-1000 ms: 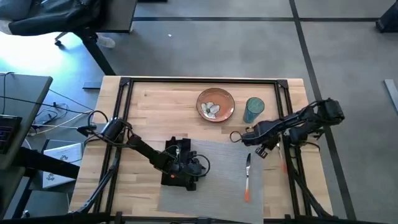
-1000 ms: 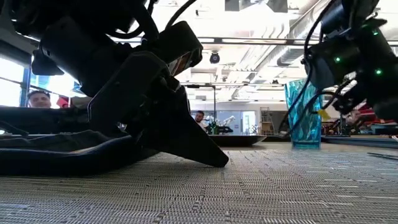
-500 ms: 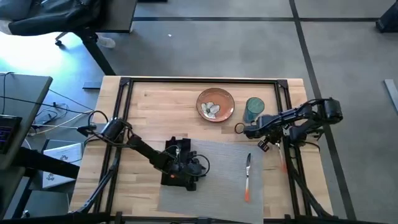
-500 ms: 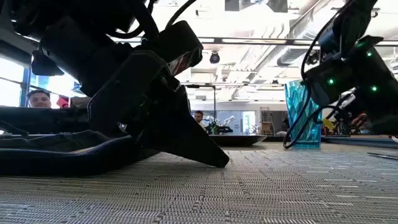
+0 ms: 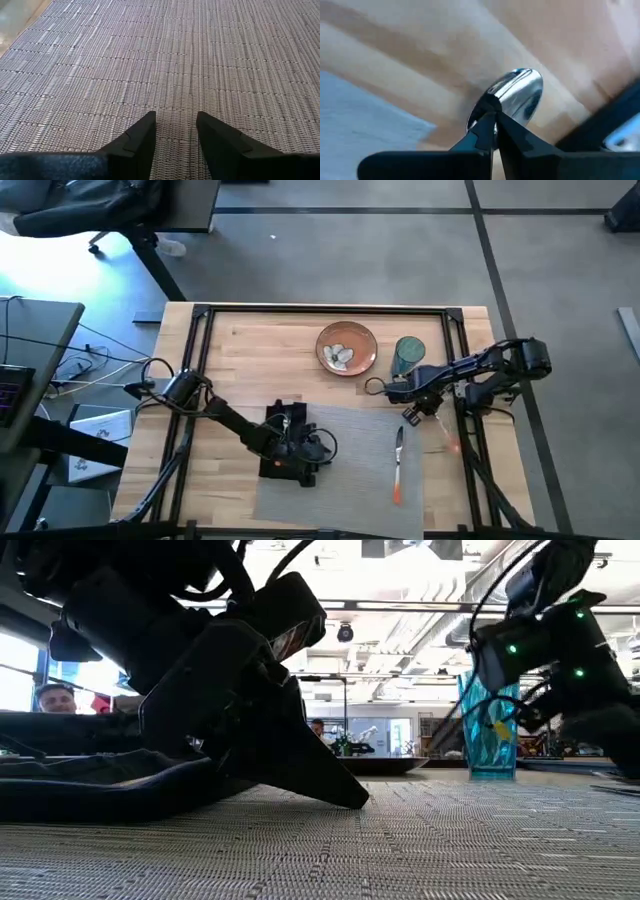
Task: Set table place
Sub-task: Put the orange table spoon beside the orange table knife on the gray tablemat
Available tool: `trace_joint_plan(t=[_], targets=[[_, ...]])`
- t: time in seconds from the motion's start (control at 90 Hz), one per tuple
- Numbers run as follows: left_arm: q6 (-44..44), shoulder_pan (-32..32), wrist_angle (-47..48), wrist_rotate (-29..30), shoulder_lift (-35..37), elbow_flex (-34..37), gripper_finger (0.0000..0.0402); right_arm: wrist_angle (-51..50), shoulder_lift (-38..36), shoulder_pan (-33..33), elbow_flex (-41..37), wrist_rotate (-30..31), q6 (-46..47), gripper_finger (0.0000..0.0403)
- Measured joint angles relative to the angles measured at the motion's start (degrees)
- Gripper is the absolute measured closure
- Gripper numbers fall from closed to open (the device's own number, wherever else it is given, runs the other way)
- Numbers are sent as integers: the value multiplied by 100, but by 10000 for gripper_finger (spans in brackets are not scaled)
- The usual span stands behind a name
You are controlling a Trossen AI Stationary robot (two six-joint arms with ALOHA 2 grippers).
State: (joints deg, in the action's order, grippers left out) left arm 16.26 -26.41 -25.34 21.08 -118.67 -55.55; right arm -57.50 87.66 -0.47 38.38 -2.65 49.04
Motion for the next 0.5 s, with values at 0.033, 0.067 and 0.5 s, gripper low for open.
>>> trace_joint_plan(t=[0.033,0.067,0.5], targets=[[1,0,2,2,0,0,273,45,0,16,44,-4,7,399],[1,0,4,2,0,0,273,78,0,21,88,-8,24,399],[10,-6,8,4,0,0,273,-428,4,76,705,104,-149,393]])
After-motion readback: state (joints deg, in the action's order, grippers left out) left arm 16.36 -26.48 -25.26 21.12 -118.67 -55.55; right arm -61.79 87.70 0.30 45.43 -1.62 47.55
